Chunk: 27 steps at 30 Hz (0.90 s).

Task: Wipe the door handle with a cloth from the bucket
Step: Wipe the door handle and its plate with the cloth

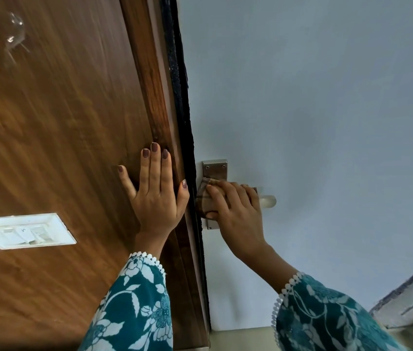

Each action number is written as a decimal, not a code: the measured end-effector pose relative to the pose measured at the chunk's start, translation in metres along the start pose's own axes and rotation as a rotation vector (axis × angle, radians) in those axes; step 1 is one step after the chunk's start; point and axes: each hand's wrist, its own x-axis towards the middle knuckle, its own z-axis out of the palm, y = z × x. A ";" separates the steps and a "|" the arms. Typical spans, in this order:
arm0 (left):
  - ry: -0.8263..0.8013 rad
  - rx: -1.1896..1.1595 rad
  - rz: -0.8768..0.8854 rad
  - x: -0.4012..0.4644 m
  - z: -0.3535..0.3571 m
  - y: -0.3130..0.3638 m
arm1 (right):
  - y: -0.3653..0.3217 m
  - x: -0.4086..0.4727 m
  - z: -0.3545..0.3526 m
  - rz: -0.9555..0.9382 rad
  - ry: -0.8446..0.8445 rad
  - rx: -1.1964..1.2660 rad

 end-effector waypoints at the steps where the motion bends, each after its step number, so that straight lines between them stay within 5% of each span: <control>1: 0.000 0.000 0.002 0.000 0.000 0.000 | 0.003 0.000 -0.001 -0.012 0.007 -0.002; 7: 0.004 0.013 -0.006 0.000 -0.001 0.001 | 0.041 -0.005 -0.012 -0.004 0.047 -0.008; 16: -0.009 -0.016 -0.011 0.000 -0.002 0.001 | 0.102 -0.011 -0.031 0.171 -0.224 0.297; 27: 0.010 0.032 -0.010 0.000 0.003 0.003 | 0.018 0.012 -0.018 -0.068 -0.067 0.059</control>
